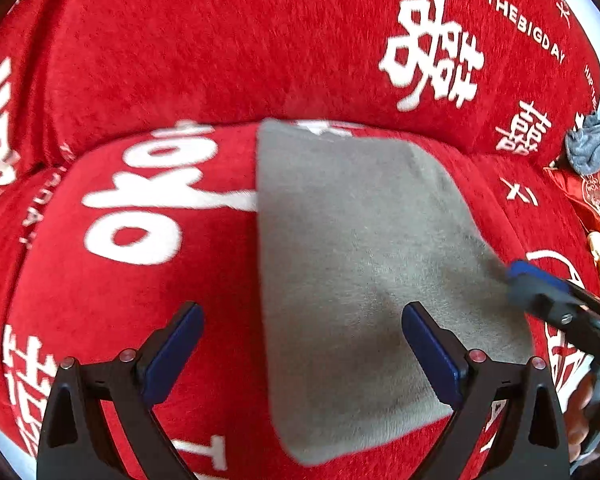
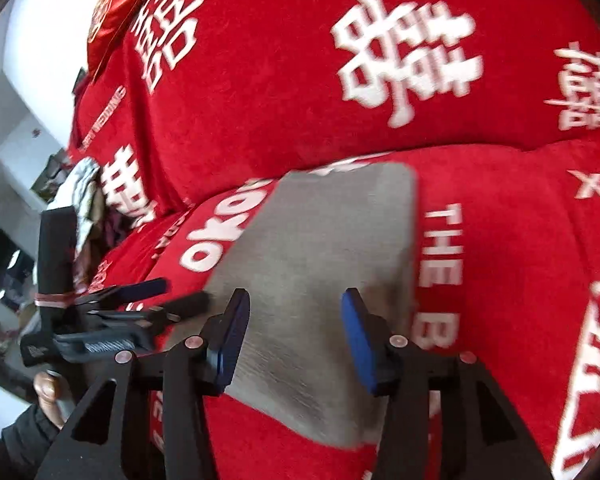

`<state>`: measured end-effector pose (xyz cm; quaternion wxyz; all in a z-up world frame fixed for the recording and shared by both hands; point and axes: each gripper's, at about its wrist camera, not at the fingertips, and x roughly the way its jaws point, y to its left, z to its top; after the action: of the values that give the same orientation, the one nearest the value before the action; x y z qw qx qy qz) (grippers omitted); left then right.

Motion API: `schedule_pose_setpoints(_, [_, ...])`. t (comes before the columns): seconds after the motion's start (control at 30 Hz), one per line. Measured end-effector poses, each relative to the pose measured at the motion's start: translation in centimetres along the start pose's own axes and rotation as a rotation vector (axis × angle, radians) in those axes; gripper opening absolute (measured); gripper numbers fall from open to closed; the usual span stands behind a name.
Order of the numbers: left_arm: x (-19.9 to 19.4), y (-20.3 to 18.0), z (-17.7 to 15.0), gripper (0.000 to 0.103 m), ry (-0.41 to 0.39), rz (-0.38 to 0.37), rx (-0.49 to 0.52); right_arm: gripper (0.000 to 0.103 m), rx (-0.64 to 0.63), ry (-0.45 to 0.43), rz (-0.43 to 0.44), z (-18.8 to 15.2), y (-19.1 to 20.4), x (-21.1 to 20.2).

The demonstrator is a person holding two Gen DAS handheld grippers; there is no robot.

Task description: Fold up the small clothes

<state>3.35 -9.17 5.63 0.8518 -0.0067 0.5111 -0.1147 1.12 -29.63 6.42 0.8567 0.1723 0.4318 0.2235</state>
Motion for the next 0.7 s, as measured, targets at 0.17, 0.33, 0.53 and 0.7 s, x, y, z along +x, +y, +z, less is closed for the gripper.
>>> schedule_pose_setpoints(0.17, [2.9, 1.7, -0.7, 0.103, 0.044, -0.009, -0.048, 0.042, 0.093, 0.081, -0.040, -0.1, -3.6, 3.6])
schedule_pose_setpoints(0.33, [2.7, 2.8, -1.0, 0.103, 0.039, -0.067, -0.060, 0.039, 0.062, 0.067, -0.046, -0.6, -3.3, 3.6])
schedule_pose_setpoints(0.53, [-3.2, 3.6, -5.2, 0.103, -0.106, -0.070, -0.009, 0.041, 0.052, 0.069, -0.080, -0.5, -2.8, 3.9])
schedule_pose_setpoints(0.7, [-3.5, 2.2, -8.2, 0.103, -0.103, 0.008, 0.096, 0.042, 0.049, 0.068, -0.105, -0.5, -2.5, 4.1])
